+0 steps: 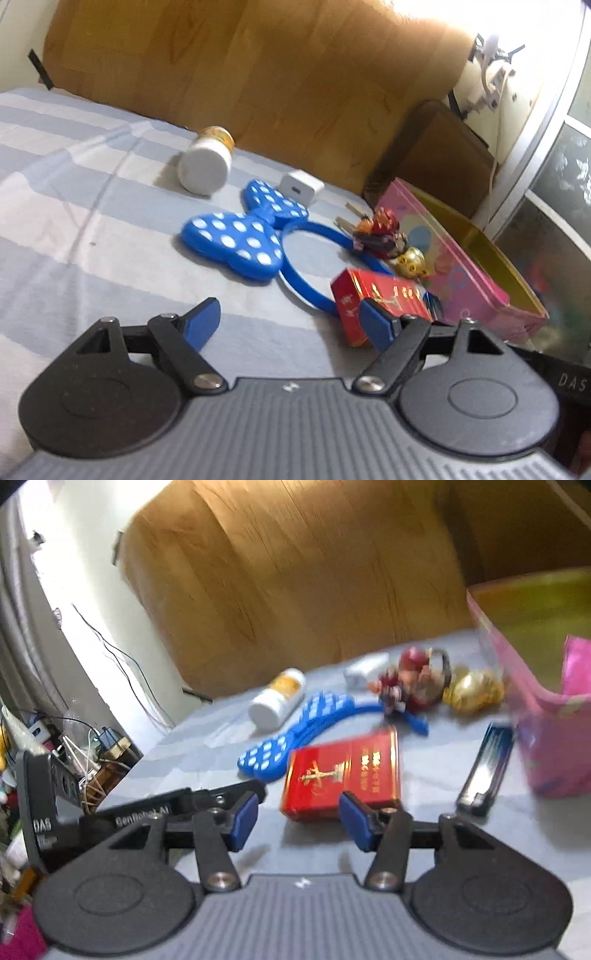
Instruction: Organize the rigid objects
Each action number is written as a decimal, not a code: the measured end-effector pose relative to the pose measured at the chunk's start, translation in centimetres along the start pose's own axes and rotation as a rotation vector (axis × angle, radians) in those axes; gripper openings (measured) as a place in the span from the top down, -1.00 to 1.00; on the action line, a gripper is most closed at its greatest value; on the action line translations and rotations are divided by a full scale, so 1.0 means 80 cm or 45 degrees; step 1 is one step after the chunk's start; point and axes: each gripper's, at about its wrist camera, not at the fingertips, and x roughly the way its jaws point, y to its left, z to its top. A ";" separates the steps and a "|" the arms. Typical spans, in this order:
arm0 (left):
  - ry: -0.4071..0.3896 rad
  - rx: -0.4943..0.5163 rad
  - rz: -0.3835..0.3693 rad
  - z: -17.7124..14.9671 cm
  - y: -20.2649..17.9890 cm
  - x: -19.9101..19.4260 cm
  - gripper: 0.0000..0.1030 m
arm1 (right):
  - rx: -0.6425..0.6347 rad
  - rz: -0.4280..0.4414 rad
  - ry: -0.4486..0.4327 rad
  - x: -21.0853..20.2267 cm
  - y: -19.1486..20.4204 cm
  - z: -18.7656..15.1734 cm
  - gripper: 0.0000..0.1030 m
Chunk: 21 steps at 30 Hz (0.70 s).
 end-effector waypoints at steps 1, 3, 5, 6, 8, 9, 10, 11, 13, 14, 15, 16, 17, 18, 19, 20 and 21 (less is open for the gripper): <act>-0.012 -0.010 -0.005 0.002 0.003 -0.006 -0.61 | -0.025 -0.027 -0.046 -0.007 0.000 0.001 0.00; -0.029 -0.038 -0.032 0.009 0.005 -0.014 -0.61 | -0.023 -0.063 -0.089 -0.012 -0.005 0.008 0.00; -0.047 -0.057 -0.079 0.017 0.002 -0.020 -0.61 | 0.015 -0.092 -0.094 -0.013 -0.014 0.016 -0.01; -0.052 -0.050 -0.099 0.020 -0.002 -0.020 -0.61 | 0.023 -0.111 -0.096 -0.013 -0.018 0.019 -0.03; -0.043 -0.010 -0.127 0.025 -0.014 -0.016 -0.58 | 0.019 -0.155 -0.102 -0.009 -0.025 0.021 -0.06; -0.028 0.011 -0.142 0.025 -0.019 -0.013 -0.50 | 0.015 -0.164 -0.097 -0.006 -0.026 0.021 -0.07; -0.001 0.030 -0.158 0.024 -0.025 -0.009 -0.41 | 0.016 -0.165 -0.091 -0.005 -0.027 0.019 -0.10; 0.022 0.037 -0.161 0.022 -0.028 -0.004 -0.37 | 0.023 -0.160 -0.085 -0.003 -0.028 0.018 -0.11; 0.077 0.050 -0.164 0.015 -0.034 0.009 -0.31 | 0.033 -0.142 -0.052 0.001 -0.040 0.017 -0.12; 0.106 0.052 -0.152 0.011 -0.035 0.016 -0.31 | 0.040 -0.147 -0.032 0.004 -0.043 0.015 -0.12; 0.128 0.047 -0.141 0.006 -0.034 0.023 -0.30 | 0.052 -0.153 -0.008 0.007 -0.046 0.013 -0.12; 0.154 0.033 -0.138 0.002 -0.033 0.031 -0.16 | 0.071 -0.155 0.016 0.011 -0.047 0.010 -0.10; 0.175 0.015 -0.146 -0.003 -0.031 0.037 -0.11 | 0.089 -0.138 0.041 0.016 -0.050 0.007 -0.04; 0.154 0.023 -0.138 -0.006 -0.033 0.036 0.18 | 0.105 -0.108 0.073 0.023 -0.053 0.002 0.08; 0.193 0.031 -0.155 -0.006 -0.038 0.039 0.22 | 0.093 -0.092 0.056 0.022 -0.050 -0.002 0.18; 0.193 0.030 -0.140 -0.004 -0.043 0.036 0.22 | 0.063 -0.079 0.071 0.023 -0.044 -0.004 0.21; 0.188 0.027 -0.145 0.000 -0.048 0.033 0.22 | 0.051 -0.092 0.054 0.019 -0.039 -0.004 0.21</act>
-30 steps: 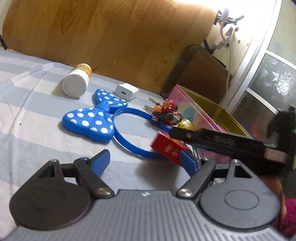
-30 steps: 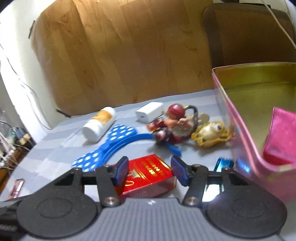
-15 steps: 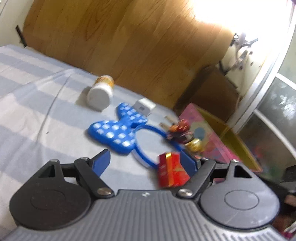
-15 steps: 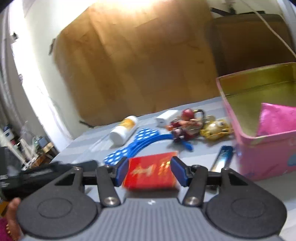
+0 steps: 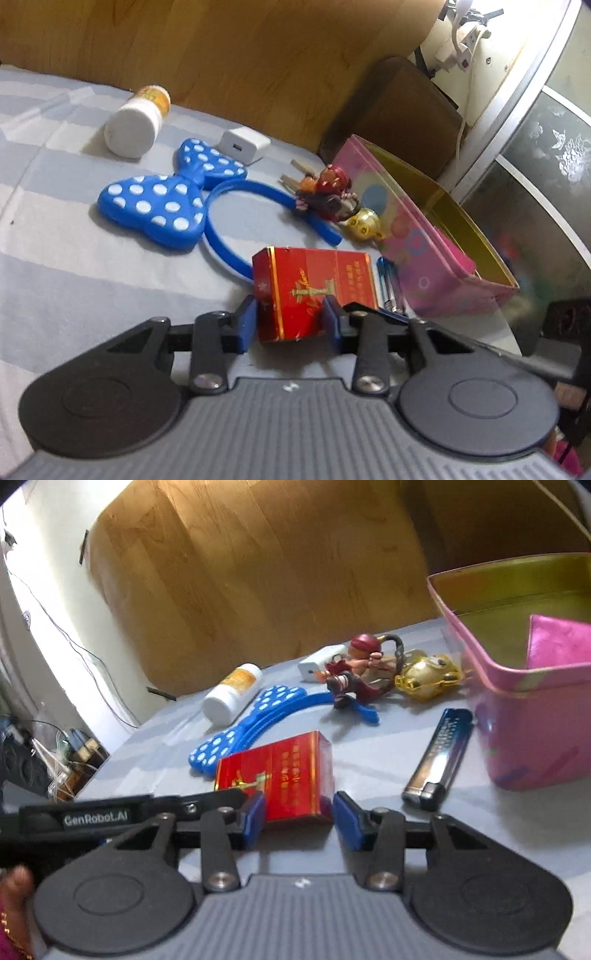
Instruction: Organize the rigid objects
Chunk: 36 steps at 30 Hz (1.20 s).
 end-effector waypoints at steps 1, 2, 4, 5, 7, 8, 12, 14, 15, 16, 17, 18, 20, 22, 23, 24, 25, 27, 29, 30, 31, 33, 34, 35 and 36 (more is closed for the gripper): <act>-0.015 0.003 -0.022 0.006 -0.006 -0.004 0.23 | -0.023 -0.010 -0.043 -0.009 0.005 0.001 0.21; -0.036 0.014 -0.045 0.012 -0.014 -0.007 0.23 | -0.042 -0.011 -0.088 -0.018 0.006 0.003 0.21; -0.083 0.069 -0.089 0.026 -0.037 -0.011 0.23 | -0.055 -0.008 -0.190 -0.044 0.003 0.012 0.21; -0.097 0.105 -0.100 0.032 -0.049 -0.008 0.23 | -0.056 -0.016 -0.232 -0.054 0.000 0.016 0.21; -0.103 0.171 -0.119 0.045 -0.079 0.006 0.23 | -0.065 -0.058 -0.307 -0.071 -0.009 0.025 0.21; -0.099 0.195 -0.129 0.049 -0.093 0.016 0.22 | -0.068 -0.087 -0.333 -0.078 -0.014 0.028 0.21; -0.057 0.282 -0.197 0.066 -0.144 0.065 0.22 | 0.011 -0.191 -0.408 -0.105 -0.054 0.042 0.21; -0.031 0.320 -0.227 0.070 -0.170 0.088 0.22 | 0.072 -0.232 -0.437 -0.116 -0.081 0.047 0.21; -0.021 0.340 -0.236 0.070 -0.181 0.099 0.22 | 0.096 -0.255 -0.451 -0.120 -0.094 0.049 0.21; -0.008 0.361 -0.246 0.071 -0.192 0.111 0.22 | 0.117 -0.278 -0.462 -0.125 -0.105 0.049 0.21; 0.004 0.376 -0.254 0.070 -0.198 0.119 0.22 | 0.133 -0.299 -0.469 -0.128 -0.114 0.050 0.21; 0.013 0.384 -0.256 0.070 -0.204 0.129 0.23 | 0.149 -0.319 -0.474 -0.130 -0.124 0.050 0.21; 0.026 0.396 -0.242 0.071 -0.214 0.148 0.23 | 0.181 -0.349 -0.477 -0.130 -0.140 0.051 0.21; 0.019 0.407 -0.216 0.072 -0.220 0.161 0.18 | 0.191 -0.371 -0.473 -0.124 -0.152 0.054 0.23; 0.005 0.417 -0.200 0.073 -0.223 0.166 0.14 | 0.163 -0.391 -0.491 -0.122 -0.152 0.054 0.23; 0.000 0.432 -0.178 0.075 -0.225 0.171 0.03 | 0.118 -0.417 -0.495 -0.121 -0.149 0.056 0.23; -0.009 0.446 -0.141 0.077 -0.229 0.177 -0.04 | 0.073 -0.451 -0.492 -0.115 -0.146 0.059 0.23; -0.025 0.460 -0.091 0.079 -0.231 0.181 -0.10 | -0.012 -0.552 -0.465 -0.096 -0.147 0.072 0.21; -0.038 0.448 -0.072 0.079 -0.229 0.178 -0.13 | -0.074 -0.652 -0.418 -0.074 -0.153 0.082 0.22; -0.042 0.443 -0.076 0.078 -0.226 0.174 -0.14 | -0.083 -0.687 -0.394 -0.065 -0.157 0.085 0.23; -0.045 0.446 -0.080 0.075 -0.222 0.168 -0.14 | -0.079 -0.700 -0.390 -0.061 -0.161 0.085 0.25; -0.066 0.451 -0.083 0.071 -0.218 0.157 -0.18 | -0.041 -0.654 -0.440 -0.072 -0.159 0.081 0.23; -0.088 0.432 -0.100 0.070 -0.214 0.151 -0.22 | -0.024 -0.617 -0.476 -0.081 -0.158 0.076 0.23; -0.096 0.419 -0.100 0.070 -0.211 0.146 -0.22 | -0.029 -0.616 -0.496 -0.086 -0.153 0.074 0.23; -0.102 0.407 -0.100 0.070 -0.211 0.141 -0.22 | -0.042 -0.623 -0.521 -0.091 -0.146 0.070 0.23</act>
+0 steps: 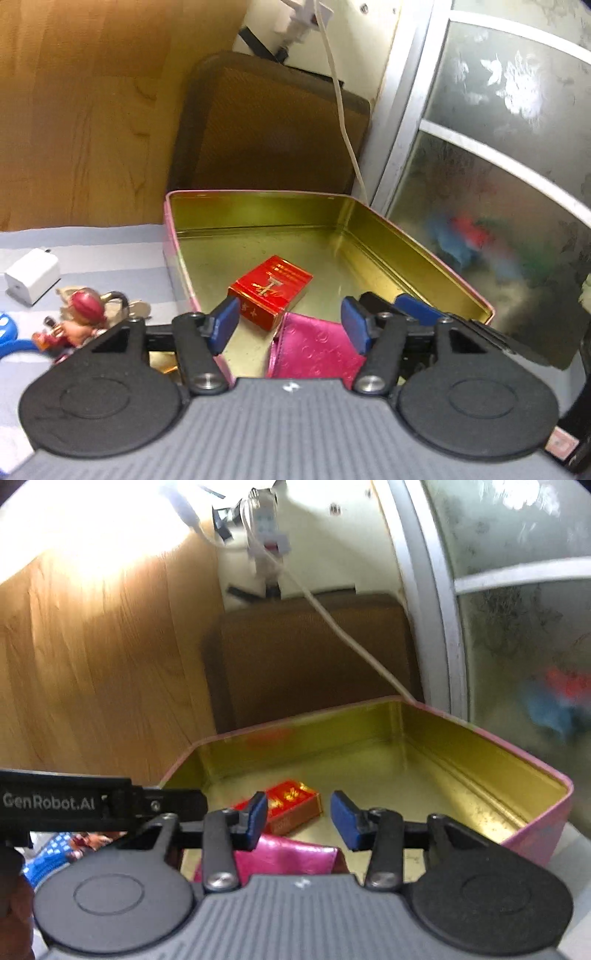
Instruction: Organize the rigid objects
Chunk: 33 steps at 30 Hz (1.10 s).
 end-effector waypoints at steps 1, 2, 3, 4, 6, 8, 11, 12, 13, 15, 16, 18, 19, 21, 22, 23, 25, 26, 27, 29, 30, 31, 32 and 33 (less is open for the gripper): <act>-0.009 -0.015 -0.004 0.000 0.001 -0.006 -0.22 | -0.003 0.002 -0.022 -0.007 0.001 0.000 0.23; -0.022 -0.025 -0.013 -0.001 0.002 -0.014 -0.22 | 0.002 0.010 -0.041 -0.014 0.003 -0.001 0.22; -0.042 -0.029 -0.021 -0.003 0.003 -0.023 -0.22 | 0.013 0.023 -0.067 -0.024 0.005 -0.003 0.21; -0.063 -0.025 -0.025 -0.005 0.005 -0.034 -0.22 | 0.023 0.037 -0.092 -0.031 0.006 -0.003 0.19; -0.103 -0.006 -0.024 -0.012 0.011 -0.057 -0.22 | 0.028 0.073 -0.125 -0.046 0.015 -0.008 0.14; -0.127 0.010 -0.009 -0.020 0.016 -0.073 -0.22 | 0.017 0.118 -0.141 -0.060 0.028 -0.015 0.14; -0.135 0.018 0.032 -0.038 0.033 -0.097 -0.22 | -0.001 0.187 -0.133 -0.078 0.047 -0.027 0.10; -0.135 0.018 0.050 -0.043 0.040 -0.103 -0.22 | -0.004 0.211 -0.119 -0.083 0.053 -0.032 0.09; -0.135 0.019 0.068 -0.049 0.046 -0.109 -0.22 | -0.011 0.231 -0.100 -0.087 0.060 -0.038 0.09; -0.131 0.023 0.115 -0.062 0.062 -0.120 -0.22 | -0.022 0.269 -0.039 -0.089 0.069 -0.049 0.09; -0.128 0.022 0.131 -0.067 0.070 -0.125 -0.22 | -0.028 0.284 0.006 -0.088 0.073 -0.054 0.09; -0.111 0.009 0.162 -0.078 0.086 -0.131 -0.22 | -0.058 0.284 0.093 -0.079 0.082 -0.063 0.09; -0.098 0.001 0.181 -0.084 0.095 -0.132 -0.22 | -0.077 0.272 0.128 -0.075 0.086 -0.066 0.09; -0.068 -0.032 0.225 -0.094 0.113 -0.133 -0.22 | -0.080 0.265 0.175 -0.070 0.089 -0.067 0.09; -0.053 -0.060 0.244 -0.099 0.124 -0.133 -0.22 | -0.073 0.270 0.197 -0.067 0.090 -0.067 0.09; -0.044 -0.085 0.261 -0.104 0.134 -0.134 -0.22 | -0.075 0.270 0.222 -0.064 0.092 -0.069 0.09; -0.039 -0.134 0.302 -0.112 0.153 -0.134 -0.22 | -0.093 0.262 0.289 -0.054 0.097 -0.074 0.09; -0.050 -0.145 0.329 -0.114 0.158 -0.136 -0.22 | -0.103 0.264 0.317 -0.051 0.100 -0.075 0.09; -0.040 -0.159 0.335 -0.116 0.163 -0.135 -0.22 | -0.111 0.268 0.332 -0.049 0.104 -0.076 0.09; -0.023 -0.211 0.307 -0.118 0.172 -0.131 -0.21 | -0.138 0.269 0.352 -0.047 0.113 -0.080 0.09; -0.035 -0.208 0.298 -0.117 0.172 -0.132 -0.21 | -0.157 0.268 0.362 -0.045 0.118 -0.080 0.10; -0.042 -0.203 0.288 -0.117 0.173 -0.133 -0.21 | -0.186 0.265 0.374 -0.042 0.124 -0.082 0.10; -0.043 -0.201 0.278 -0.118 0.172 -0.133 -0.21 | -0.208 0.262 0.385 -0.039 0.129 -0.084 0.10; -0.044 -0.202 0.273 -0.119 0.173 -0.133 -0.21 | -0.224 0.259 0.398 -0.035 0.134 -0.085 0.08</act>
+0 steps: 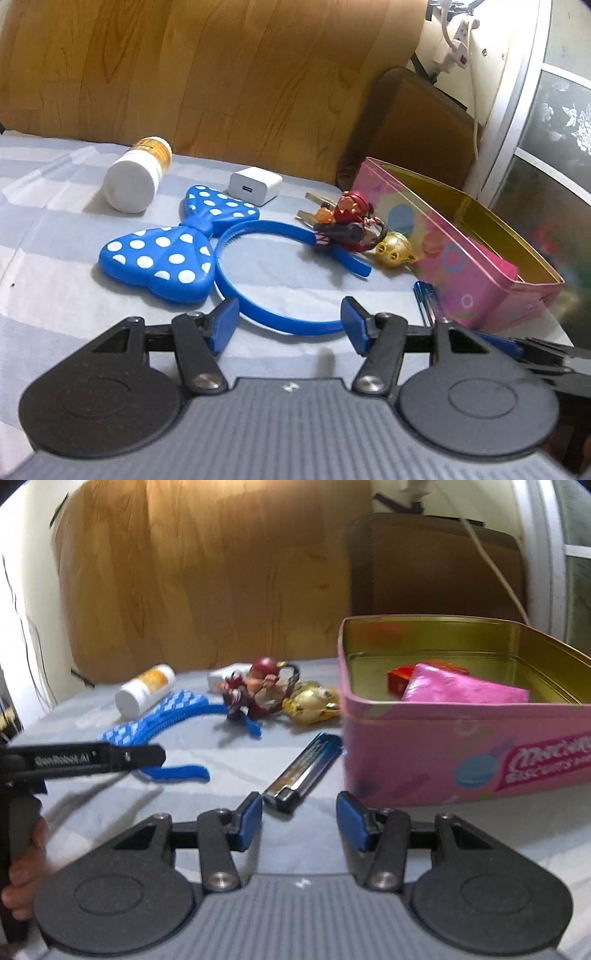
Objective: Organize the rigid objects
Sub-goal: 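Grasp the blue lighter on the sheet with the right tool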
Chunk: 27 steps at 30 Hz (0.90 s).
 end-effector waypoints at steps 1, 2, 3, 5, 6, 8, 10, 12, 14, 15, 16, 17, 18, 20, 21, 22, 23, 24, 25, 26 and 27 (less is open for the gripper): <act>-0.003 -0.007 -0.010 0.000 0.001 0.000 -0.21 | -0.008 -0.013 -0.003 0.001 0.004 -0.001 0.08; -0.003 -0.018 -0.017 0.001 0.002 0.000 -0.21 | -0.013 -0.016 -0.001 0.004 0.006 0.002 0.08; -0.003 -0.029 -0.024 0.001 0.004 0.000 -0.21 | -0.012 -0.017 0.002 0.007 0.007 0.005 0.08; -0.006 -0.049 -0.038 0.001 0.007 -0.001 -0.21 | -0.016 -0.034 0.007 0.017 0.010 0.011 0.08; -0.013 -0.053 -0.040 0.001 0.008 -0.002 -0.21 | -0.025 -0.047 0.006 0.022 0.013 0.013 0.12; -0.029 -0.056 -0.044 0.001 0.009 -0.005 -0.21 | -0.051 -0.056 0.004 0.025 0.016 0.015 0.39; -0.035 -0.058 -0.053 0.002 0.009 -0.006 -0.21 | -0.077 -0.042 0.003 0.022 0.019 0.014 0.52; -0.037 -0.056 -0.061 0.002 0.009 -0.006 -0.21 | -0.112 -0.016 0.001 0.015 0.025 0.010 0.52; -0.039 -0.050 -0.065 0.002 0.009 -0.007 -0.21 | -0.161 0.031 0.006 0.004 0.034 0.004 0.52; -0.039 -0.048 -0.063 0.001 0.008 -0.007 -0.21 | -0.182 0.062 0.017 -0.001 0.037 0.000 0.52; -0.038 -0.047 -0.061 0.001 0.008 -0.007 -0.21 | -0.209 0.092 0.026 -0.007 0.040 -0.005 0.52; -0.038 -0.047 -0.059 0.001 0.008 -0.007 -0.21 | -0.249 0.110 0.028 -0.016 0.044 -0.011 0.52; -0.038 -0.048 -0.058 0.001 0.008 -0.008 -0.21 | -0.287 0.117 0.030 -0.023 0.048 -0.017 0.52; -0.028 -0.050 -0.060 0.001 0.009 -0.008 -0.21 | -0.350 0.154 0.047 -0.043 0.052 -0.030 0.52; -0.014 -0.049 -0.068 0.001 0.009 -0.008 -0.21 | -0.362 0.188 0.058 -0.052 0.053 -0.036 0.52; 0.000 -0.047 -0.081 0.001 0.008 -0.008 -0.21 | -0.369 0.252 0.077 -0.061 0.053 -0.040 0.52; 0.013 -0.045 -0.099 0.001 0.008 -0.009 -0.19 | -0.370 0.316 0.096 -0.066 0.053 -0.042 0.52; 0.028 -0.046 -0.124 0.001 0.007 -0.011 -0.19 | -0.382 0.397 0.114 -0.070 0.054 -0.043 0.52; 0.041 -0.053 -0.156 0.000 0.006 -0.014 -0.19 | -0.409 0.457 0.123 -0.072 0.058 -0.045 0.51; 0.046 -0.059 -0.181 -0.001 0.006 -0.018 -0.18 | -0.443 0.488 0.119 -0.071 0.064 -0.046 0.52; 0.050 -0.065 -0.201 -0.002 0.005 -0.023 -0.13 | -0.481 0.493 0.101 -0.070 0.070 -0.046 0.51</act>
